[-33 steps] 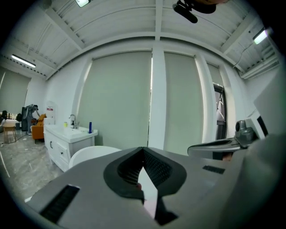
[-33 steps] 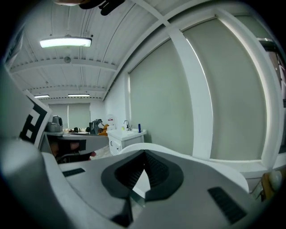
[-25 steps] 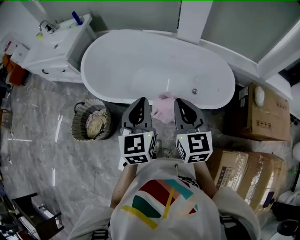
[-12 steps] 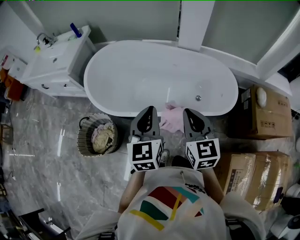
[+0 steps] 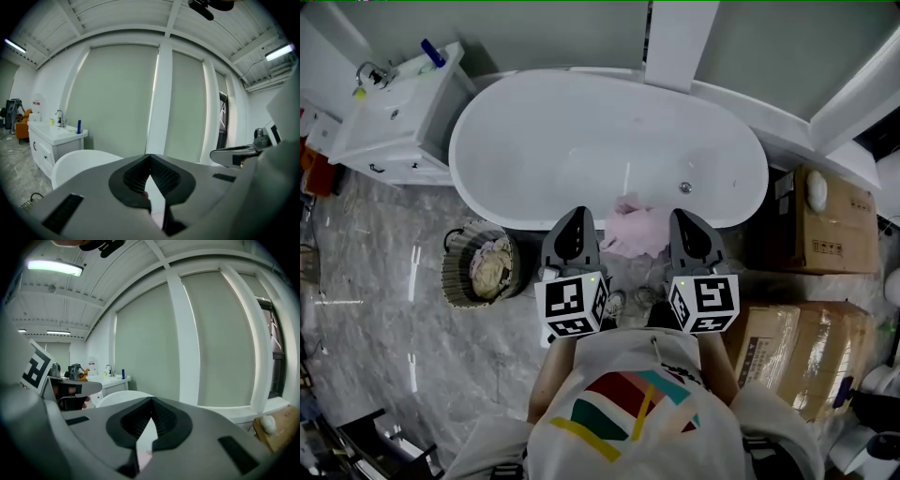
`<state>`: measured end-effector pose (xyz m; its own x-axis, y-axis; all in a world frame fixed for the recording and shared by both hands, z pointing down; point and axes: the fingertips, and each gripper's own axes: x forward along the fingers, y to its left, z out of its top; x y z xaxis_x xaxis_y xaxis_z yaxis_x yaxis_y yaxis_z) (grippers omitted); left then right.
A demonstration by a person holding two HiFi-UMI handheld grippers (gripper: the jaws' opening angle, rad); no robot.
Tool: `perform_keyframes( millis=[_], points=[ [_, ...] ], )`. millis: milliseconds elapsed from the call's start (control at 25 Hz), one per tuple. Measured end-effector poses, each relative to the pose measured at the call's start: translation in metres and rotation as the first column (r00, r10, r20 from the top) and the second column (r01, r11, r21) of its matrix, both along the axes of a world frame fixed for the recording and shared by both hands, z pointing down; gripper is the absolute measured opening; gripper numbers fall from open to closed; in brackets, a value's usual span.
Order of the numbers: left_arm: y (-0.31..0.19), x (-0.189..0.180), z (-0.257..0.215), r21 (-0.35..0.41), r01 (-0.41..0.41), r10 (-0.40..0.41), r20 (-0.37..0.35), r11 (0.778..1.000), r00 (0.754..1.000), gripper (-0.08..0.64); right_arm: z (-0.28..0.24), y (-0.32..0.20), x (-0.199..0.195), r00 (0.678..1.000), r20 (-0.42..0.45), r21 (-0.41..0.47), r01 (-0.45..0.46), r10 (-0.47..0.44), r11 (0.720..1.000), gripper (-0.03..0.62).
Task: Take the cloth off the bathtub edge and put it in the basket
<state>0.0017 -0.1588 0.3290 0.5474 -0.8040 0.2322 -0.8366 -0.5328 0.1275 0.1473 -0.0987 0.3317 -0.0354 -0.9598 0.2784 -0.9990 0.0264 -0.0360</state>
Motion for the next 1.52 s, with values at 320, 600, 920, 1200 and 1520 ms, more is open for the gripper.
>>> perform_keyframes(
  millis=[320, 600, 920, 1200, 1520],
  points=[
    [-0.018, 0.038, -0.008, 0.030, 0.032, -0.032, -0.006, 0.999, 0.999, 0.018, 0.000, -0.013, 0.055, 1.000, -0.007, -0.002, -0.015, 0.015, 1.000, 0.012],
    [-0.039, 0.047, 0.022, 0.072, 0.050, -0.056, 0.078, 0.996, 0.995, 0.018, 0.028, -0.034, 0.076, 0.999, -0.041, 0.018, 0.020, -0.019, 1.000, 0.012],
    [-0.048, 0.057, 0.130, -0.010, 0.041, -0.040, 0.095, 0.999, 0.995, 0.018, 0.110, -0.054, 0.089, 0.998, -0.008, 0.001, 0.055, -0.055, 0.998, 0.012],
    [-0.035, 0.043, 0.237, -0.120, 0.060, -0.051, 0.080, 0.991, 0.996, 0.018, 0.206, -0.052, 0.076, 0.997, 0.013, -0.042, 0.073, -0.072, 0.996, 0.012],
    [0.000, 0.045, 0.303, -0.119, -0.017, 0.022, 0.043, 0.993, 0.999, 0.020, 0.284, -0.025, 0.072, 0.998, 0.054, -0.154, 0.053, -0.045, 0.987, 0.012]
  ],
)
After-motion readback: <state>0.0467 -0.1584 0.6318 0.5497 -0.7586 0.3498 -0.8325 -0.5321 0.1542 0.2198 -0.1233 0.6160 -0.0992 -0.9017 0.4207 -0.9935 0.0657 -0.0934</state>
